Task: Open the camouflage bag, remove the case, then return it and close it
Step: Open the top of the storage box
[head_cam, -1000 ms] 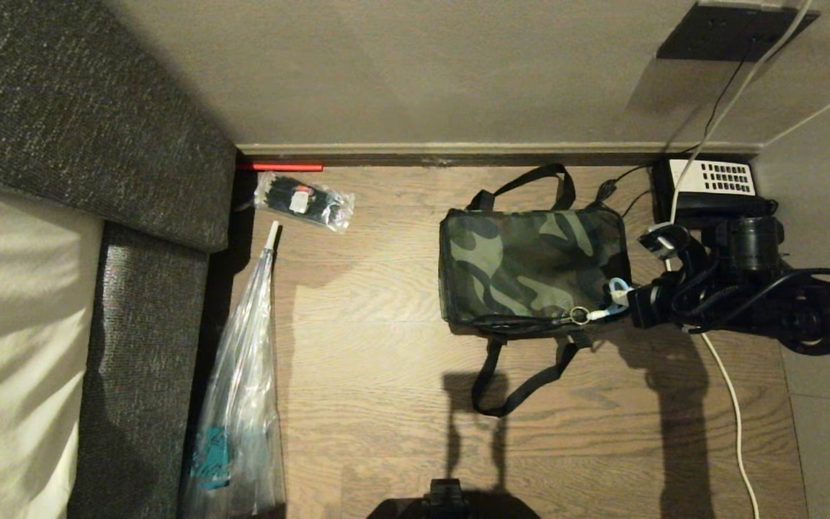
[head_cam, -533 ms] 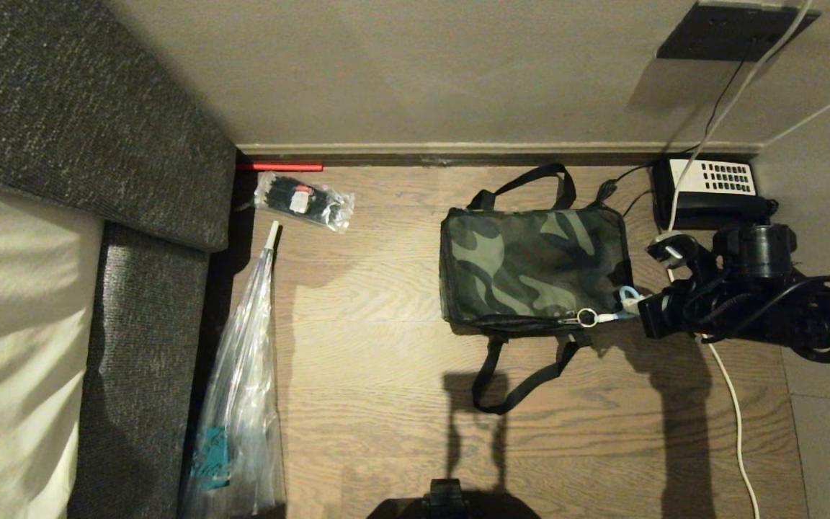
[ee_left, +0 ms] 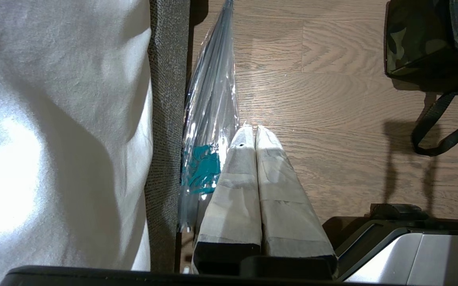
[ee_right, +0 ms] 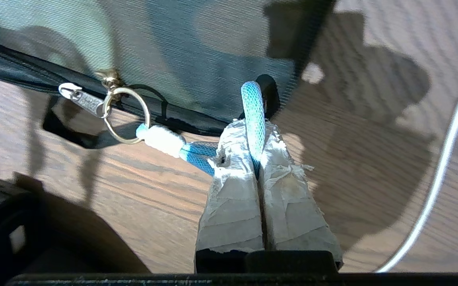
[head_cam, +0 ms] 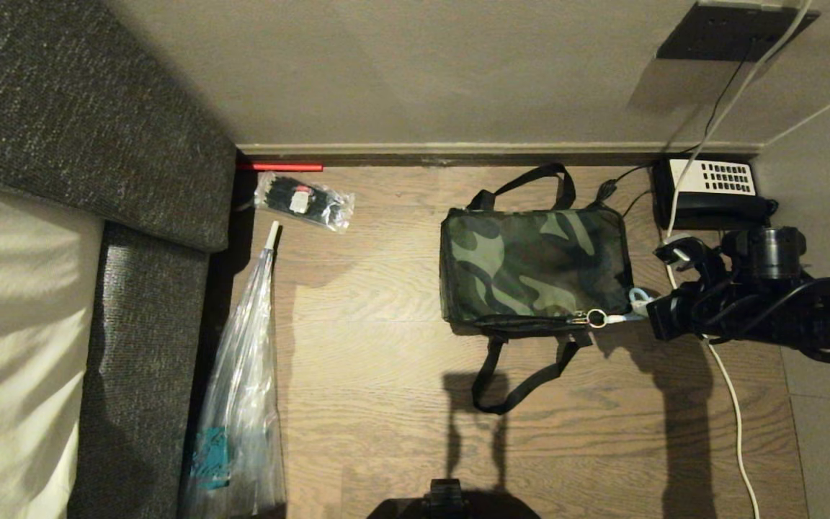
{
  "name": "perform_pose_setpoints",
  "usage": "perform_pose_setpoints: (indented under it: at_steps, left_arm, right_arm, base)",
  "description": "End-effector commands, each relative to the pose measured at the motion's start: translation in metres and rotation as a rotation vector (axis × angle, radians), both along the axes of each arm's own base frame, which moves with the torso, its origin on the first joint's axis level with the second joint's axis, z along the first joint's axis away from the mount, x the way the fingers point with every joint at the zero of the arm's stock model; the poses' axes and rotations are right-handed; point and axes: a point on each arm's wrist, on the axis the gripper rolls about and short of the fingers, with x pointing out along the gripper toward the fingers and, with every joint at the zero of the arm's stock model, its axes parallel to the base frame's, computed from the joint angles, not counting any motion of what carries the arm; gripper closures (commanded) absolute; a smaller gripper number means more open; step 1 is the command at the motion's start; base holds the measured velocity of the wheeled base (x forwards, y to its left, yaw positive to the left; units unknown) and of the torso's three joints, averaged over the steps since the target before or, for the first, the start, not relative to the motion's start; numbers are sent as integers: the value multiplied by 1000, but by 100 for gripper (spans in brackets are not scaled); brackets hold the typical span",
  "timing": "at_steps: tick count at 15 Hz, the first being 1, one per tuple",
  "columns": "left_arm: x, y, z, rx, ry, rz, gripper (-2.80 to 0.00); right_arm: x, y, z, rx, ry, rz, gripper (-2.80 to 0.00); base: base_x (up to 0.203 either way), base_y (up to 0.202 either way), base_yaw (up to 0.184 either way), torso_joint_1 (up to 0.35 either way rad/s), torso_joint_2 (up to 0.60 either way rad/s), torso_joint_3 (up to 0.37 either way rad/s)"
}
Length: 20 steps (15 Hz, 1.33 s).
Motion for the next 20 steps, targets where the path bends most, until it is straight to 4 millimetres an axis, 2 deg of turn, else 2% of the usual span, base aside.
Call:
perform_pose_setpoints:
  at_steps: [1, 7, 20]
  left_arm:
    - [0, 0, 0, 0, 3, 0, 0]
    - [0, 0, 0, 0, 3, 0, 0]
    - [0, 0, 0, 0, 3, 0, 0]
  right_arm:
    - [0, -6, -1, -19, 3, -3, 0]
    - [-1, -15, 1, -26, 0, -25, 0]
    - [-5, -49, 0, -69, 24, -97, 0]
  base:
    - [0, 0, 0, 0, 0, 0]
    - [0, 0, 0, 0, 0, 0]
    - [0, 0, 0, 0, 0, 0]
